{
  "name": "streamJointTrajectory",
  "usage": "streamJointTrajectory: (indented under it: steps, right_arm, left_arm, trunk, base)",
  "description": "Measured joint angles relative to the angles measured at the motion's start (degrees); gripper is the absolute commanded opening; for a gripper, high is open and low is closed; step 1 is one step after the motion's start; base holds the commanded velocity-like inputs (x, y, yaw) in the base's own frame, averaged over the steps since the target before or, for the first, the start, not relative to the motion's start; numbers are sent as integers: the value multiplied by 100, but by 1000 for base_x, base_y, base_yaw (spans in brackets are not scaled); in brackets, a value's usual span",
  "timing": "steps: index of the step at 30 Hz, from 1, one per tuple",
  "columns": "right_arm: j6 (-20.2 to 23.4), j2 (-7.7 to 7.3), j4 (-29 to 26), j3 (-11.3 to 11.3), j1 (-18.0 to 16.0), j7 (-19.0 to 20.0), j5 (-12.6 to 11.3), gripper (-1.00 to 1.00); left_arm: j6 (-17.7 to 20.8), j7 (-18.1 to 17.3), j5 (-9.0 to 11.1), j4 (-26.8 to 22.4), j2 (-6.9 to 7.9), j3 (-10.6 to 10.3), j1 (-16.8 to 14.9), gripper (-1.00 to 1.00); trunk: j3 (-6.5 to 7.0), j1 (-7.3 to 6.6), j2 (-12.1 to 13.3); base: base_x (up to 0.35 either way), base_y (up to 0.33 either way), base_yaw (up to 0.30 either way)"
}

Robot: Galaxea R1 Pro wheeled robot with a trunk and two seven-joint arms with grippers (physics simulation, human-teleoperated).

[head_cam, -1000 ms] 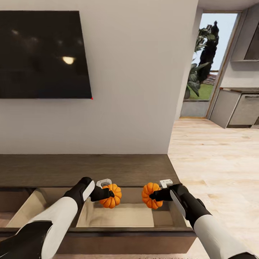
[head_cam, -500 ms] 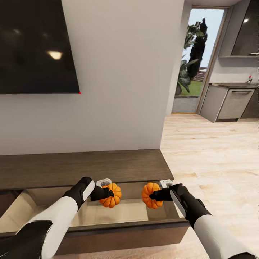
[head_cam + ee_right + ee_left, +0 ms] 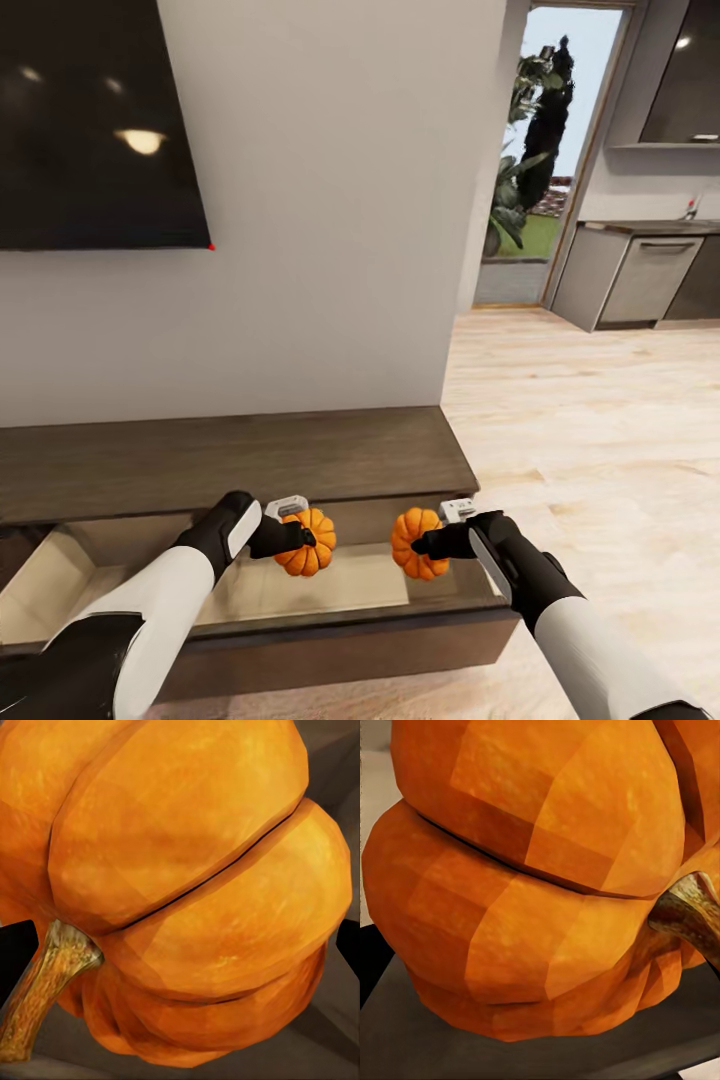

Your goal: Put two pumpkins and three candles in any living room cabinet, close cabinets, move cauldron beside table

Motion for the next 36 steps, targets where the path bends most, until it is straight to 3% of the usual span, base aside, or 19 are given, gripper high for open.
streamJointTrajectory:
  steps: [10,36]
  right_arm:
    - [1,76,4,-2,0,-18,1,-100]
    - [-1,86,3,-15,0,-27,6,-100]
  left_arm:
    - [0,0,14,0,-6,4,-12,-100]
    - [1,-2,-5,13,-8,-16,-21,-100]
  trunk:
    - [-92,0,0]
    - [-267,0,0]
  base:
    - [0,0,79]
    - [22,0,47]
